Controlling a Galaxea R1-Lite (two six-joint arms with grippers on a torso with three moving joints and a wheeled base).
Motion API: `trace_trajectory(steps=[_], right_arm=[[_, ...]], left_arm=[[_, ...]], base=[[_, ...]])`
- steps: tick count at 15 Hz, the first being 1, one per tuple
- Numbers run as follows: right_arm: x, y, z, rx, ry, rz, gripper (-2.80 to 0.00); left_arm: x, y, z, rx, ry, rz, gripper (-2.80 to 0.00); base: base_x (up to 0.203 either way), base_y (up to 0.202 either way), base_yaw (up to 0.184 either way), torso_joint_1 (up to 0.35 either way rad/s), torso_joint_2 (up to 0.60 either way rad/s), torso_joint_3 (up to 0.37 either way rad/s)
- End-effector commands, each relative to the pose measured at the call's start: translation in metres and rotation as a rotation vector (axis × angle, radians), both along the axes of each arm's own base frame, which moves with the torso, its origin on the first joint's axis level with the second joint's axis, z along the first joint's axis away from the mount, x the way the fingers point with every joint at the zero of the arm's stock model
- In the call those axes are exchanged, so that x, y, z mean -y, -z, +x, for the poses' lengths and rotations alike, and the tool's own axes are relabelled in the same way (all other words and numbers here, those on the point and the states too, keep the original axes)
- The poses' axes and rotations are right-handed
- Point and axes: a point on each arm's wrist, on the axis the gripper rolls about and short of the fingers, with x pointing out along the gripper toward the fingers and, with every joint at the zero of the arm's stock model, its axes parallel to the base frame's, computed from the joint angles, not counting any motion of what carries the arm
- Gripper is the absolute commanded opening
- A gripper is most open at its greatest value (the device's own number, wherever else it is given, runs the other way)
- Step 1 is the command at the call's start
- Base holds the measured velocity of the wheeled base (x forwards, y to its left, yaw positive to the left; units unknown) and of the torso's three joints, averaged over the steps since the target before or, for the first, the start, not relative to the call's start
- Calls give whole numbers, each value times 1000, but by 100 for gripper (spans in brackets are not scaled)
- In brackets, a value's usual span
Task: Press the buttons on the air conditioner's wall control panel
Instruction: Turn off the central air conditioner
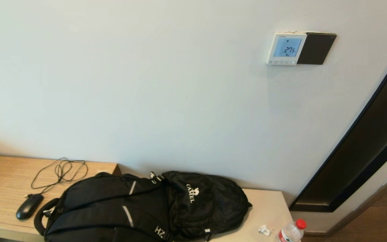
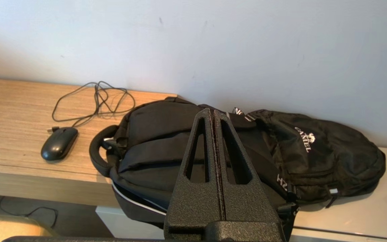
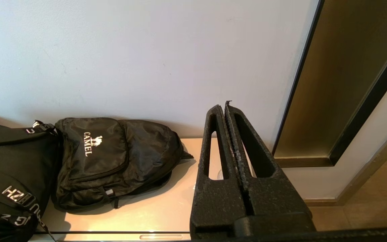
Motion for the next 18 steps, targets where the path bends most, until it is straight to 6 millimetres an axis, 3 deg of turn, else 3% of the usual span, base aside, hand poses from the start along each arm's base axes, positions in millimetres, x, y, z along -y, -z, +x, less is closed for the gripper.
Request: trace_trajectory(steps=[1, 4, 6, 8, 11, 14, 18], right_arm=[[0, 0, 0, -1, 0, -1, -280], [0, -1, 0, 8, -3, -12, -280], [0, -12, -3, 55, -9, -23, -280], [-1, -34, -8, 104, -38, -35, -280], [-1, -79, 1, 86, -49, -43, -280], [-1, -128, 34, 22, -51, -40, -280], [1, -199, 114, 45, -35, -37, -280]], left_arm=[[0, -1, 0, 2, -1, 0, -280], [0, 0, 0, -1, 0, 0, -280], [0, 0, 0, -1, 0, 0, -280], [0, 0, 0, 2, 0, 0, -280], [0, 0, 0, 0, 0, 0, -280], [0, 0, 0, 1, -1, 0, -280], [0, 0, 0, 2, 0, 0, -280]], base=[[0, 0, 0, 0, 0, 0], [0, 0, 0, 0, 0, 0], [0, 0, 0, 0, 0, 0], [0, 0, 0, 0, 0, 0], [0, 0, 0, 0, 0, 0], [0, 0, 0, 0, 0, 0], [0, 0, 0, 0, 0, 0]])
